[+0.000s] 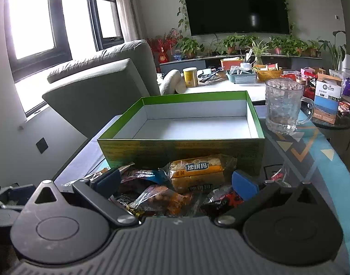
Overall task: Organize snacks
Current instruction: 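Grasp the wafer stick with the left tool while the right grasps the sachima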
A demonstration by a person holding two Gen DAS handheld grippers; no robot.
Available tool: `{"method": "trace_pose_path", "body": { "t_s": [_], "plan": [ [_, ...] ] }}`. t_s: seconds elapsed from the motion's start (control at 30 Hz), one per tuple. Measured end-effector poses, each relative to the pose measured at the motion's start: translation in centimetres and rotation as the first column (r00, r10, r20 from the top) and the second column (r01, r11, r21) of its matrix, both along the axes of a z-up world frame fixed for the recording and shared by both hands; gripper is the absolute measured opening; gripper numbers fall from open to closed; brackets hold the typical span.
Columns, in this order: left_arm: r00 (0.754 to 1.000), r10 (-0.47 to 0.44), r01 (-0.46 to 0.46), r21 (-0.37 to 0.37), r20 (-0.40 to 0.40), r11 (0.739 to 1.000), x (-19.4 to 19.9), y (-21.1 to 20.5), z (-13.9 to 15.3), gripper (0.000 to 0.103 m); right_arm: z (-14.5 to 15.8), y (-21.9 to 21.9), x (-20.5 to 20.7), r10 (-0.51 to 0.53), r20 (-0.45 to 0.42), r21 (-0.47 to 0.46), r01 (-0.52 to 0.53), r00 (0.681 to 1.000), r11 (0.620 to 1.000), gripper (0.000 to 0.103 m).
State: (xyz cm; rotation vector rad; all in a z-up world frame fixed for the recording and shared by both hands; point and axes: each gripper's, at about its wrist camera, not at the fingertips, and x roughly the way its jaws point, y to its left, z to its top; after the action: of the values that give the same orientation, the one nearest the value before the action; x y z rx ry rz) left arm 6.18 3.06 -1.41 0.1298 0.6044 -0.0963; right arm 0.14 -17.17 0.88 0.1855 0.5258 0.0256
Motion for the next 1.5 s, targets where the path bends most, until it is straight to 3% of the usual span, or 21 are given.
{"method": "trace_pose_path", "body": {
  "t_s": [0.47,0.7,0.97,1.07,1.17,1.37,1.5],
  "plan": [
    [0.986,-0.156,0.158,0.022,-0.06,0.987,3.0,-0.6,-1.8,0.081,-1.1,-0.1,3.3,0.001,-0.041,-0.025,-0.002,0.999,1.0,0.063],
    [0.975,-0.188,0.184,-0.043,-0.12,0.982,4.6,-0.2,-2.6,0.063,-2.0,-0.3,4.8,-0.018,-0.09,-0.04,0.014,0.996,0.999,0.063],
    [0.965,-0.231,0.226,-0.056,-0.123,0.972,5.4,-0.3,-2.8,0.052,-2.8,-0.3,6.2,-0.031,-0.129,-0.054,0.024,0.991,0.998,0.063],
    [0.956,-0.264,0.256,-0.072,-0.125,0.964,5.4,-0.3,-2.8,0.037,-3.2,-0.3,6.8,-0.035,-0.147,-0.066,0.026,0.989,0.997,0.063],
    [0.957,-0.26,0.253,-0.074,-0.129,0.965,5.3,-0.4,-2.8,0.033,-3.5,-0.3,7.1,-0.051,-0.155,-0.069,0.041,0.987,0.997,0.063],
    [0.959,-0.241,0.22,-0.147,-0.149,0.964,5.0,0.4,-2.5,0.02,-3.5,-0.1,6.9,-0.049,-0.146,-0.108,0.033,0.988,0.994,0.063],
    [0.967,-0.217,0.195,-0.16,-0.136,0.968,4.5,0.8,-1.9,0.019,-3.1,-0.5,6.4,-0.026,-0.137,-0.107,0.011,0.99,0.994,0.063]
  ]
}}
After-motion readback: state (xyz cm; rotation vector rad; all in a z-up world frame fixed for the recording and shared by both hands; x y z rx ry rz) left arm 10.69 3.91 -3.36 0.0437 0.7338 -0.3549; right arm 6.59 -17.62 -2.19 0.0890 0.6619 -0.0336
